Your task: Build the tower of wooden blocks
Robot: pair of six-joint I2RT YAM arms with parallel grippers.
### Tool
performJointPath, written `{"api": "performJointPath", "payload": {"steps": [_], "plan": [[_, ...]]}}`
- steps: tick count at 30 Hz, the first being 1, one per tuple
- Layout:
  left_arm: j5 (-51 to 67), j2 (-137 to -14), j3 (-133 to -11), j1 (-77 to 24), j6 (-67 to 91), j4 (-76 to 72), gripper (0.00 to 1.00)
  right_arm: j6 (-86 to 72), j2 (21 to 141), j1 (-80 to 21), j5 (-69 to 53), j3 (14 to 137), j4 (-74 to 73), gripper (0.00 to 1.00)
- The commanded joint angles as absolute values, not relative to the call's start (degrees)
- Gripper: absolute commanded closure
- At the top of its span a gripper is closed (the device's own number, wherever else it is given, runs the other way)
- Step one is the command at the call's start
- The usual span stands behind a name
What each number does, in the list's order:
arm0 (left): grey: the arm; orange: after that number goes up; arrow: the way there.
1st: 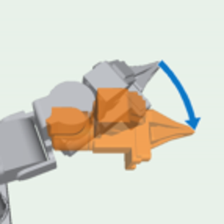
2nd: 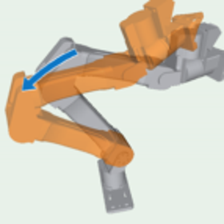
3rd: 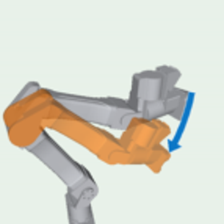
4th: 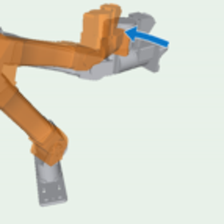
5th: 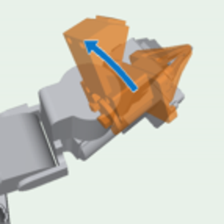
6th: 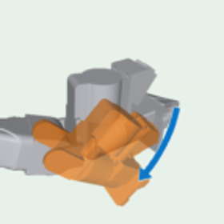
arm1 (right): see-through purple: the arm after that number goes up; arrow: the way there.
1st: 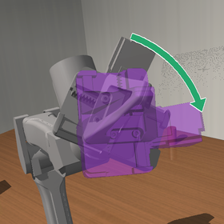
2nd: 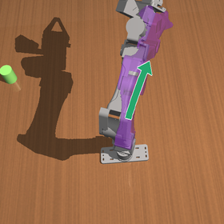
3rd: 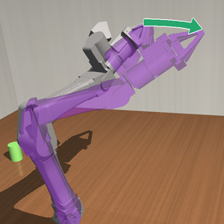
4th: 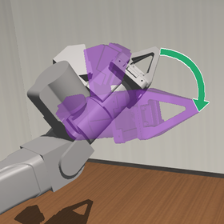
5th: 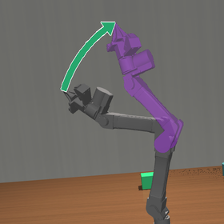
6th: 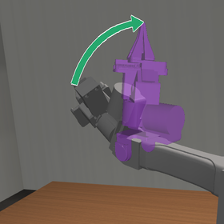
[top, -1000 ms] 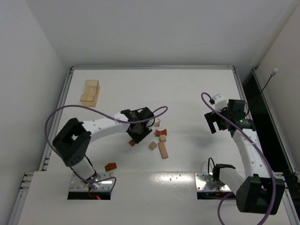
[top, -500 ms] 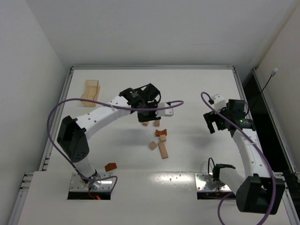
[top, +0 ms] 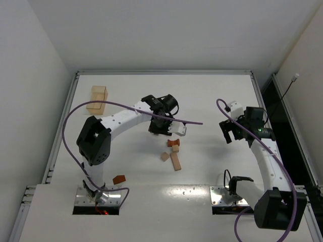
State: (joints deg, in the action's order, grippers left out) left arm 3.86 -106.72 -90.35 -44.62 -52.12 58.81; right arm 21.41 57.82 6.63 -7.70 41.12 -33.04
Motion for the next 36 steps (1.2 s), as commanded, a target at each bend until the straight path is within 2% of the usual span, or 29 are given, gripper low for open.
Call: {"api": "performJointPath", "payload": {"steps": [1,6,23,30,36], "plan": [[4.66,-108.89,-93.60,-44.03,-54.84,58.89,0.98,20.83,56.95,6.94,-7.47,42.45,-30.94,0.12],[5.19,-112.14,-96.76,-44.03,-54.32,59.59,0.93,20.83,56.95,6.94,-7.47,42.45,-30.94,0.12],[7.47,-122.95,-108.28,-42.98,-49.13,65.21,0.97,21.36,58.00,6.94,-6.94,42.45,-30.94,0.12],[6.86,-124.10,-108.81,-42.45,-48.08,65.83,0.97,21.36,58.53,6.94,-6.94,41.92,-30.94,0.12],[6.33,-125.85,-109.34,-42.45,-47.03,65.83,0.91,21.36,58.54,6.94,-6.94,41.92,-30.94,0.12]]}}
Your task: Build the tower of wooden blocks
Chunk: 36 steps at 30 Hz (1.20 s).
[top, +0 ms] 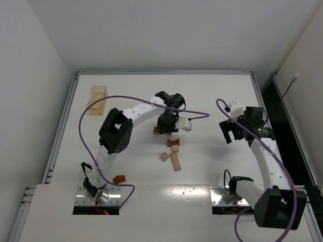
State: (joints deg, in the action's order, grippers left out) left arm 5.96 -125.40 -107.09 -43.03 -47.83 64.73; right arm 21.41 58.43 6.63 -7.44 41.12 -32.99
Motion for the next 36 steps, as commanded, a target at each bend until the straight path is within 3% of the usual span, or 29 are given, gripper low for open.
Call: {"api": "performJointPath", "payload": {"steps": [1,17,24,36], "plan": [[6.33,-125.86,-109.34,-41.93,-47.02,65.83,0.91,21.36,58.54,6.94,-6.94,41.92,-30.94,0.12],[6.33,-128.06,-111.53,-40.87,-45.88,65.83,0.90,21.36,59.06,6.94,-6.94,41.92,-30.41,0.12],[5.80,-128.58,-111.53,-40.87,-45.88,65.31,0.74,21.88,59.06,6.94,-6.94,41.92,-30.41,0.12],[5.80,-129.11,-111.53,-40.87,-45.35,65.30,0.65,21.88,59.06,6.94,-6.94,41.92,-30.41,0.12]]}}
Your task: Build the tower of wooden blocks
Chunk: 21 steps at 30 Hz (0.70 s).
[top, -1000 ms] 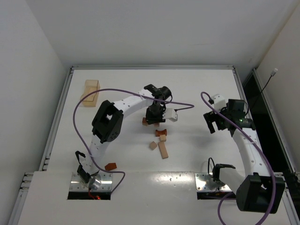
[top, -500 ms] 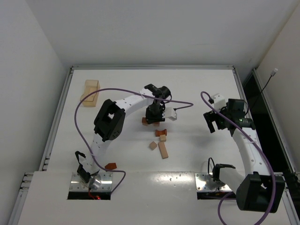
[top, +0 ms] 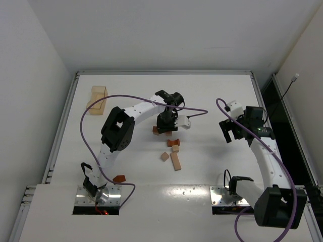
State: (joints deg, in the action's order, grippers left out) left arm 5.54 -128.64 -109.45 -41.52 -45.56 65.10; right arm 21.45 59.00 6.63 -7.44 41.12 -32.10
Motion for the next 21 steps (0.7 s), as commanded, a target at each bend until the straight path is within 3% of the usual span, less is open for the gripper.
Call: {"api": "performJointPath", "payload": {"steps": [1,12,21], "plan": [[5.80,-129.11,-111.53,-40.87,-44.83,65.30,0.64,21.88,59.06,6.94,-6.94,41.92,-30.41,0.12],[8.96,-124.99,-111.53,-40.34,-41.75,63.64,0.47,21.88,59.06,6.94,-6.94,41.40,-30.41,0.10],[10.37,-110.50,-111.37,-40.34,-25.33,59.86,0.45,21.36,59.06,6.94,-6.94,41.40,-30.41,0.08]]}}
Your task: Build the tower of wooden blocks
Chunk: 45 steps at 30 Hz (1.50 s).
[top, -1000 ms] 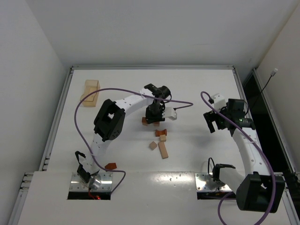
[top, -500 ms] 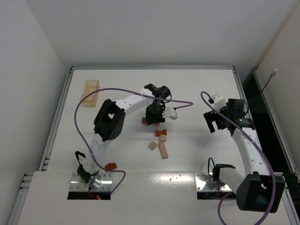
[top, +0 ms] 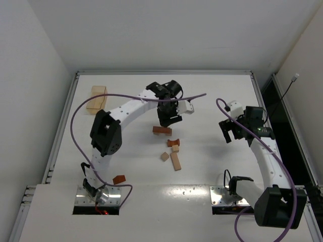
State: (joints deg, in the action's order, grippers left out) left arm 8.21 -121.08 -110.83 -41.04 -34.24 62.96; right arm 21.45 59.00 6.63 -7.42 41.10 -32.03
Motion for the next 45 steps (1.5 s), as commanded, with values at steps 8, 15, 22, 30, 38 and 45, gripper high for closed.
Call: {"api": "performJointPath", "payload": {"steps": [8,15,22,30,38,45], "plan": [[12.74,-94.58,-89.59,-43.67,-7.40,60.55,0.51,20.57,59.06,6.94,-6.33,41.92,-30.41,0.08],[14.33,-88.95,-71.12,-45.08,4.03,53.89,0.52,17.94,58.45,6.94,-3.00,42.45,-29.79,0.06],[6.42,-90.17,-65.74,-50.36,13.35,42.20,0.52,15.91,58.45,6.94,-1.23,43.59,-29.79,0.04],[1.94,-96.06,-66.79,-52.91,16.35,38.14,0.52,15.91,57.39,6.94,0.00,43.59,-30.32,0.03],[2.72,-102.21,-69.52,-53.96,16.96,36.31,0.46,16.44,56.25,7.47,1.05,43.07,-30.32,0.01],[2.64,-103.89,-70.66,-53.96,16.44,35.16,0.44,16.96,56.25,7.47,1.05,43.07,-30.85,0.00]]}}
